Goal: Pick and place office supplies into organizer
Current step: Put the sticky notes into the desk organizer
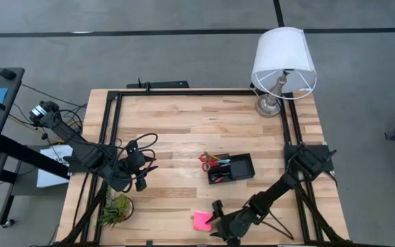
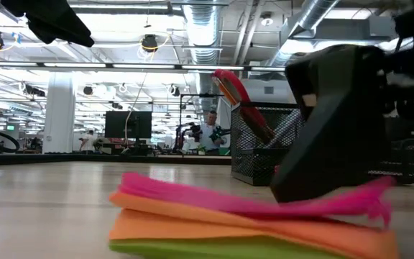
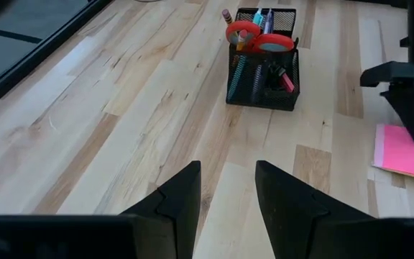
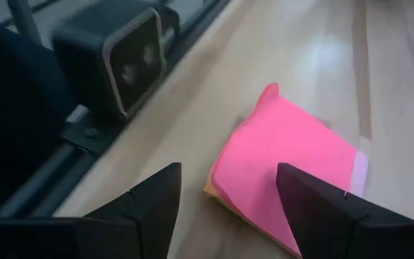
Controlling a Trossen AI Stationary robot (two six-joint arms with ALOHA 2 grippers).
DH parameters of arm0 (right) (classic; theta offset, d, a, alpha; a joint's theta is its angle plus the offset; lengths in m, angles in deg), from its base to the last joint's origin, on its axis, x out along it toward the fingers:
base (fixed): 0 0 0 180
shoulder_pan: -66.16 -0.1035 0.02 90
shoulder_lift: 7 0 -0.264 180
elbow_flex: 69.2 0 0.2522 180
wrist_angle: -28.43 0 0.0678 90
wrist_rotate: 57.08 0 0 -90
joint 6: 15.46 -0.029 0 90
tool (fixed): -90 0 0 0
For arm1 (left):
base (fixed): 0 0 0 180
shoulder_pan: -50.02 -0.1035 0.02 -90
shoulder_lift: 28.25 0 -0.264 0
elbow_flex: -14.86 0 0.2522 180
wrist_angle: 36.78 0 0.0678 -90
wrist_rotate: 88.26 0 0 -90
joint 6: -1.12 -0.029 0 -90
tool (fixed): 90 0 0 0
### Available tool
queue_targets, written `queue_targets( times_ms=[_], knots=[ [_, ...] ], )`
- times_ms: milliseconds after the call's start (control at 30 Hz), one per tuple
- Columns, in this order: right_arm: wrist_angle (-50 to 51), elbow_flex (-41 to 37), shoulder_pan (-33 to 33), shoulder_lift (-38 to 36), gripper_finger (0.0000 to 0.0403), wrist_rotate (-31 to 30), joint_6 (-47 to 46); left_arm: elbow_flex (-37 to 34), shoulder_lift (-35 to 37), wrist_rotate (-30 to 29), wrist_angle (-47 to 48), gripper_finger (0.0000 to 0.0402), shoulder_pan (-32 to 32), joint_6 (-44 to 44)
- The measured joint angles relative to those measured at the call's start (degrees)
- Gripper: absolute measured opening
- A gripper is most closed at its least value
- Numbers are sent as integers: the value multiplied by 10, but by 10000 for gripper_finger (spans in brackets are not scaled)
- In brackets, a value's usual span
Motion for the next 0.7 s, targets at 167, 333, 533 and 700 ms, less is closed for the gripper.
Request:
queue_targets(
  times_ms=[167,333,533,700],
  knots=[
    [22,-1,3,1,223,-41,0,0,0,0,0,126,0,0],
    [32,0,15,1,222,-54,0,0,0,18,0,126,0,-4],
    [43,0,30,0,176,-28,-11,0,0,26,0,126,0,-5],
    [66,1,43,-2,84,-9,-76,0,0,26,2,126,0,-5]
  ],
)
